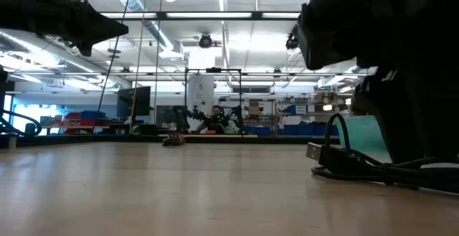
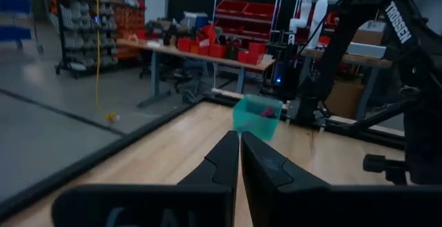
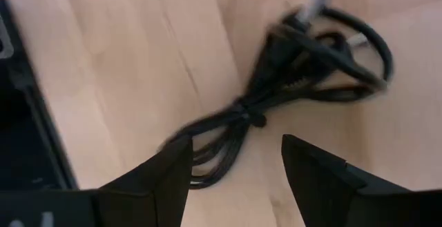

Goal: Pick and place USB-C Cables
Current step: Put the bottom right black charger cable into the bin

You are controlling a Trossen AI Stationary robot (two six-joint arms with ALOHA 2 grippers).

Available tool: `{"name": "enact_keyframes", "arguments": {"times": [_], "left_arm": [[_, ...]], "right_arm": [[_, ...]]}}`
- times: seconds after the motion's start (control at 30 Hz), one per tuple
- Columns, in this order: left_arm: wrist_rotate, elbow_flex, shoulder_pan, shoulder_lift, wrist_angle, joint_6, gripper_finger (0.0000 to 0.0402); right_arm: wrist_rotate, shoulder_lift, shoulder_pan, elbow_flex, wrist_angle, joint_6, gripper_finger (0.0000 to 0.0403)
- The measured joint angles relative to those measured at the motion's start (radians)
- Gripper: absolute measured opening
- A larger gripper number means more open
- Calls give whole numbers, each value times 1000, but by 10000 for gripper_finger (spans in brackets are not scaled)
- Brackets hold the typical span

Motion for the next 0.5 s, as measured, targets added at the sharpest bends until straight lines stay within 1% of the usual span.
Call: {"name": "enact_keyframes", "arguments": {"times": [0.2,0.37,0.5], "left_arm": [[0,0,0,0,-28,-49,25],[5,0,0,0,-36,-80,25],[28,0,0,0,-53,-124,25]], "right_arm": [[17,-21,-7,0,32,22,228],[64,-3,-6,1,31,59,224],[126,14,-4,2,-6,89,215]]}}
